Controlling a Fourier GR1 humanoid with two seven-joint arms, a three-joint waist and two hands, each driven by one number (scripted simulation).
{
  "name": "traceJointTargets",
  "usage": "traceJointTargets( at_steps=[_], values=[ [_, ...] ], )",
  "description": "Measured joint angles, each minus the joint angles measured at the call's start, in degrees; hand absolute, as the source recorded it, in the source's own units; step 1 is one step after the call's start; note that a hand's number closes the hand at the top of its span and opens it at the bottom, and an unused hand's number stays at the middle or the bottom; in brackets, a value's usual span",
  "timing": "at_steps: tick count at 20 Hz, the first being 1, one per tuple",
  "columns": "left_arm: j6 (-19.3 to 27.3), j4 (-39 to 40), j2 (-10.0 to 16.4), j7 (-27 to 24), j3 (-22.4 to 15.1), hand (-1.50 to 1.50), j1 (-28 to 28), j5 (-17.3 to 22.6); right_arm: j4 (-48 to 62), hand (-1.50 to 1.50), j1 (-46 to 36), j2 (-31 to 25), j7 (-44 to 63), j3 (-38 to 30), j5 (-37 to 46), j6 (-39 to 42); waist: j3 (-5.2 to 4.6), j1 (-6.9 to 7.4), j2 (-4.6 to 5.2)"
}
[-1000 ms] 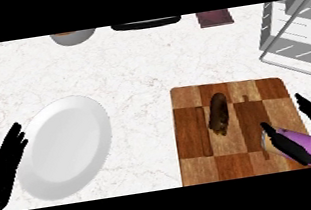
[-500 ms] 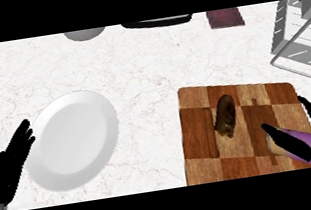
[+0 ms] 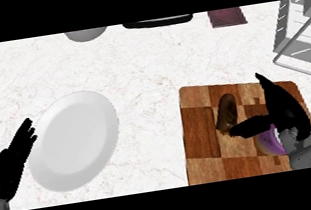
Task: Pick the sweet potato from the cutting board and place it in the tiered basket
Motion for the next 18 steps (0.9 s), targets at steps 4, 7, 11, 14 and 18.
traceJointTargets(
  at_steps=[4,7,11,14,18],
  values=[
    [-0.1,0.5,0.0,0.0,0.7,0.0,0.2,0.1,2.0,-1.5,-5.4,2.9,5.2,1.0,-0.3,4.0,0.23,-0.57,-0.18],
    [-0.3,0.5,-0.1,0.3,1.1,0.0,0.2,0.1,3.7,-1.5,-7.6,4.5,7.2,1.1,0.2,6.0,0.31,-1.12,-0.32],
    [0.1,0.2,-0.2,0.3,1.6,0.0,0.7,-0.2,4.9,-1.5,-8.7,5.5,8.3,-0.2,0.9,8.1,0.37,-1.85,-0.46],
    [-0.4,0.6,-0.2,-0.1,2.4,0.0,1.2,0.1,3.7,-1.5,-7.7,6.0,8.6,-1.6,1.1,9.2,0.39,-2.37,-0.56],
    [-0.2,0.8,-0.9,-0.4,2.5,0.0,1.3,-0.5,2.2,-1.5,-6.2,7.4,8.7,-2.6,1.1,10.6,0.44,-2.53,-0.53]
  ],
)
